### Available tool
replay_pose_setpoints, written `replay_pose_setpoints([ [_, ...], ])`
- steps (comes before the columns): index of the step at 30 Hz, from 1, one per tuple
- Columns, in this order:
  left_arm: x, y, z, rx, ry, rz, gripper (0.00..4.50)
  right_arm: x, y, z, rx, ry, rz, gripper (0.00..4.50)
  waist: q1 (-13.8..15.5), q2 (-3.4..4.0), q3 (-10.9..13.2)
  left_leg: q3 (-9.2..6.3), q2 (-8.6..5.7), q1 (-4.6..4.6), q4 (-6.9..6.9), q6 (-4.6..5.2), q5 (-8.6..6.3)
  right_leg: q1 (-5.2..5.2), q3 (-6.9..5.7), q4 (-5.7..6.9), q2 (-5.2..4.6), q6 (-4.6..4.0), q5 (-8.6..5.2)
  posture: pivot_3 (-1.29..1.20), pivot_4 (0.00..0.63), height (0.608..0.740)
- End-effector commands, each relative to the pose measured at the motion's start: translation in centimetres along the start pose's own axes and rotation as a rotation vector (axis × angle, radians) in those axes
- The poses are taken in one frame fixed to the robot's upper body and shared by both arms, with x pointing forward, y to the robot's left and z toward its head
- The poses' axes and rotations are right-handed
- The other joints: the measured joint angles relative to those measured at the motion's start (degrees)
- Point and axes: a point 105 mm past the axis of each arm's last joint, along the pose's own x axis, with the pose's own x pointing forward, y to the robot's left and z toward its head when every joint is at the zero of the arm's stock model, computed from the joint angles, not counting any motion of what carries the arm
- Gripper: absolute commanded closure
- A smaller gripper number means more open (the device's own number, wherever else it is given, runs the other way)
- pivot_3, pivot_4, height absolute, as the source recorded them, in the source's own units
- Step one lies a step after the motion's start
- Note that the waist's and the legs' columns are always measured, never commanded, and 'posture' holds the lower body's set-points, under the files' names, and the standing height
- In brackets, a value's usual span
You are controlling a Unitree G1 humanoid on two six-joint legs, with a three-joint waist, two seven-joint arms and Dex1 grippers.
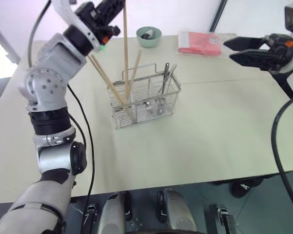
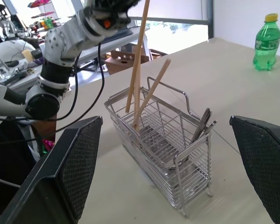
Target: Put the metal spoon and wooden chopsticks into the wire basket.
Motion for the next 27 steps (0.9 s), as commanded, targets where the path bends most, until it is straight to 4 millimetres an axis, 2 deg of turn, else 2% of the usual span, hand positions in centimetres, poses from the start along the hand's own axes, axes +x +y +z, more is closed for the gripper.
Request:
replay_pose_setpoints([
  [1, 0.1, -1.3, 0.7, 0.025, -0.050, -0.036, 3.03, -0.1, 0.5, 1.4, -0.025, -0.043, 0.016, 0.00, 0.02, 0.00, 0.00, -0.02, 0.00, 0.00, 0.01, 0.00, 0.00, 0.00, 0.00, 0.00, -0.01, 0.00, 0.00, 0.00, 0.150, 0.733],
  [7, -0.1, -1.6, 0.3, -0.023, -0.068, -0.028, 0.02, -0.3, 0.5, 1.1, -0.022, -0.048, 0.009, 0.00, 0.05, 0.00, 0.00, -0.04, 0.00, 0.00, 0.00, 0.00, 0.00, 0.00, 0.01, 0.00, -0.02, 0.00, 0.00, 0.00, 0.150, 0.733],
  [11, -0.3, -2.2, 0.2, 0.006, -0.062, -0.038, 0.02, -0.4, 0.4, 0.7, -0.025, -0.050, 0.006, 0.00, 0.05, 0.00, 0.00, -0.05, 0.00, 0.00, 0.01, 0.00, 0.00, 0.00, 0.01, 0.00, -0.02, 0.00, 0.00, 0.00, 0.150, 0.733],
  [16, -1.6, -2.6, 0.7, 0.158, 0.021, -0.111, 0.02, -1.0, 0.0, -0.7, -0.047, -0.031, -0.018, 0.00, -0.03, 0.00, 0.00, -0.04, -0.01, 0.00, 0.01, 0.00, 0.00, 0.00, 0.01, 0.00, -0.01, 0.00, 0.00, 0.00, 0.150, 0.733],
  [21, -4.7, -1.6, 1.6, 0.295, 0.227, -0.215, 0.02, -2.3, -0.4, -5.1, -0.112, 0.065, -0.057, 0.00, -0.21, 0.02, 0.00, 0.04, 0.02, 0.01, -0.01, 0.00, 0.00, -0.01, 0.00, 0.00, 0.09, -0.02, 0.00, 0.00, 0.150, 0.733],
  [23, -6.4, -1.3, 1.4, 0.327, 0.311, -0.258, 0.02, -2.7, -0.4, -6.3, -0.134, 0.084, -0.064, 0.00, -0.29, 0.04, 0.01, 0.07, 0.02, 0.00, -0.03, 0.00, 0.00, -0.06, 0.02, 0.00, 0.05, -0.01, -0.01, 0.00, 0.150, 0.733],
  [26, -10.2, 0.4, 0.8, 0.334, 0.478, -0.242, 0.02, -2.9, -0.4, -7.7, -0.150, 0.097, -0.066, 0.00, -0.78, 0.04, 0.01, 0.04, 0.04, 0.01, -0.04, 0.00, 0.00, -0.08, 0.03, 0.00, 0.06, -0.01, -0.01, 0.00, 0.150, 0.733],
  [27, -10.9, 0.7, 0.8, 0.335, 0.510, -0.236, 0.02, -2.9, -0.4, -7.9, -0.155, 0.098, -0.066, 0.00, -1.02, 0.04, 0.01, 0.03, 0.05, 0.00, -0.04, 0.00, 0.00, -0.08, 0.03, 0.01, 0.06, -0.02, -0.01, 0.00, 0.150, 0.733],
])
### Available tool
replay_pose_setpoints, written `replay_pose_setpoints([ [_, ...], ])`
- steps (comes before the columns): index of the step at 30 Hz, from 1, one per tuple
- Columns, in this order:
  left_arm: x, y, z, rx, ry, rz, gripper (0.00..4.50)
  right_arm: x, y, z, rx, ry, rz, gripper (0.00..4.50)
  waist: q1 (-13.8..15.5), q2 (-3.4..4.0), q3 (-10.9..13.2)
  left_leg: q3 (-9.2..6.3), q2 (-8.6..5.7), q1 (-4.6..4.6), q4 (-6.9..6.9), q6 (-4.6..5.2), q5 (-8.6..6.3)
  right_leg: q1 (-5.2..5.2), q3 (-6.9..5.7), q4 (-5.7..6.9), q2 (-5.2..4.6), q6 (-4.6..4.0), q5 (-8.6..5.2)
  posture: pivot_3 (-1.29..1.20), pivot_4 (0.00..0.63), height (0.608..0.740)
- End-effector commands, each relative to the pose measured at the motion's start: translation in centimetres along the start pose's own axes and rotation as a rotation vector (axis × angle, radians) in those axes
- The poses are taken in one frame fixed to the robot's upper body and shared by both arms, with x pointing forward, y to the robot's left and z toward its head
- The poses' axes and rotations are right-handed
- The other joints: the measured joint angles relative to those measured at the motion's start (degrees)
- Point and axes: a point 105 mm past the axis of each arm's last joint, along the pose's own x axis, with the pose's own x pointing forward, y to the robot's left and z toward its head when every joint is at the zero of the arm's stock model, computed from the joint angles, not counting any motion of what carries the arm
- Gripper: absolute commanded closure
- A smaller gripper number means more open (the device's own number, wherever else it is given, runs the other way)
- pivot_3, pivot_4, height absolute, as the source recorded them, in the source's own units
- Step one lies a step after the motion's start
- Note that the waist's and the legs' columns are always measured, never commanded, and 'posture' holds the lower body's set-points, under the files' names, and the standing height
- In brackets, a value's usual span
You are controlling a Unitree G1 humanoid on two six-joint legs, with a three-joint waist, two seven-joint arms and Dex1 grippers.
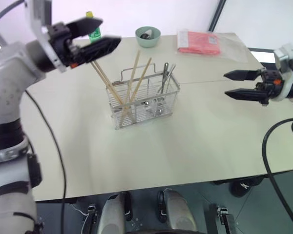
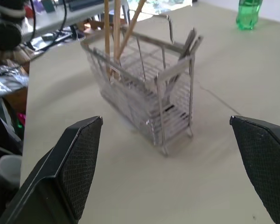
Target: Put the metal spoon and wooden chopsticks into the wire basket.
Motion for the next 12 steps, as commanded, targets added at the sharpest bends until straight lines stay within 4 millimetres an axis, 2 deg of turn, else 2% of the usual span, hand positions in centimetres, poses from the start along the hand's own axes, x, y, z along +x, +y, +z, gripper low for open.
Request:
replay_pose_setpoints([
  [1, -2.2, -0.4, -0.4, 0.029, 0.090, -0.040, 0.02, 0.1, 0.2, 0.3, -0.054, -0.033, 0.004, 0.00, -0.54, 0.00, 0.00, -0.01, 0.01, -0.01, 0.01, 0.00, 0.00, -0.01, 0.00, 0.00, 0.00, 0.00, 0.00, 0.00, 0.150, 0.733],
  [5, -5.2, 0.0, -3.0, 0.056, 0.237, -0.010, 0.02, 0.3, 0.3, -0.1, -0.049, -0.034, 0.011, 0.00, -1.06, 0.00, 0.00, -0.04, 0.05, 0.01, 0.04, -0.01, 0.00, 0.03, 0.00, -0.02, -0.13, -0.01, 0.00, 0.00, 0.150, 0.733],
  [12, -7.2, -0.3, -5.4, 0.064, 0.342, 0.001, 0.02, 1.2, 0.3, -0.3, -0.027, -0.045, 0.037, 0.00, -1.19, -0.01, 0.00, -0.09, 0.08, 0.00, 0.03, -0.01, -0.01, -0.01, 0.00, -0.02, -0.28, -0.04, -0.02, 0.00, 0.150, 0.733],
])
